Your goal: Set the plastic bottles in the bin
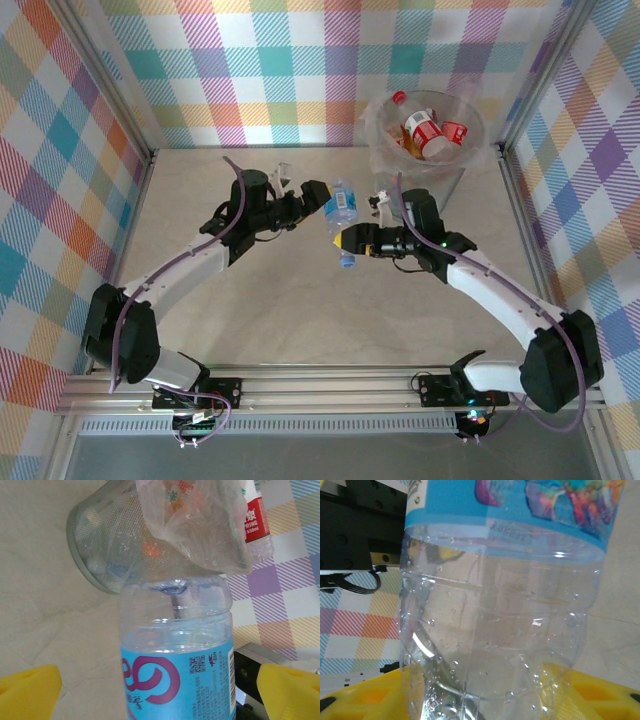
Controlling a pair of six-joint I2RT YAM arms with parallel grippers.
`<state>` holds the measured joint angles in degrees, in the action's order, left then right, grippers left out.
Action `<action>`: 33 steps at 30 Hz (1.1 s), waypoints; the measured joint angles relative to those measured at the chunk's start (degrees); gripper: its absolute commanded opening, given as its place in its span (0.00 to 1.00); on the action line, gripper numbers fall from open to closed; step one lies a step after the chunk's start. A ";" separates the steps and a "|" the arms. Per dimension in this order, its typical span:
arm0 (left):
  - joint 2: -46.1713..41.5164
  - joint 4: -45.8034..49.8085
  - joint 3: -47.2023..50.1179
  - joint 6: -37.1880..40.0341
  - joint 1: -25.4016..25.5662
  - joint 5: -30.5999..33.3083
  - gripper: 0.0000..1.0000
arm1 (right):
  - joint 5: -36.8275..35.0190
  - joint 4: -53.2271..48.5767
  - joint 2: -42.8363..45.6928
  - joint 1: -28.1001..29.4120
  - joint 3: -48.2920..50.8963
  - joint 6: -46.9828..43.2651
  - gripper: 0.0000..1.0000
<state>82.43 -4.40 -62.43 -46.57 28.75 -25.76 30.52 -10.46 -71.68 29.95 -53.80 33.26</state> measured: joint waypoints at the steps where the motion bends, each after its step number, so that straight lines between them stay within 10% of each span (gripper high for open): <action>1: -0.83 1.40 -0.39 1.31 0.00 0.37 1.00 | -0.94 -1.60 0.98 -0.15 -0.48 -0.85 0.58; 33: -11.89 15.30 -4.57 29.70 0.87 -11.32 1.00 | -40.52 -32.96 -1.81 -11.32 -37.90 -33.27 0.57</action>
<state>70.54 10.90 -67.00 -16.86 29.63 -37.08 -10.00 -43.42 -73.49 18.63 -91.70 -0.01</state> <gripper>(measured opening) 0.997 0.577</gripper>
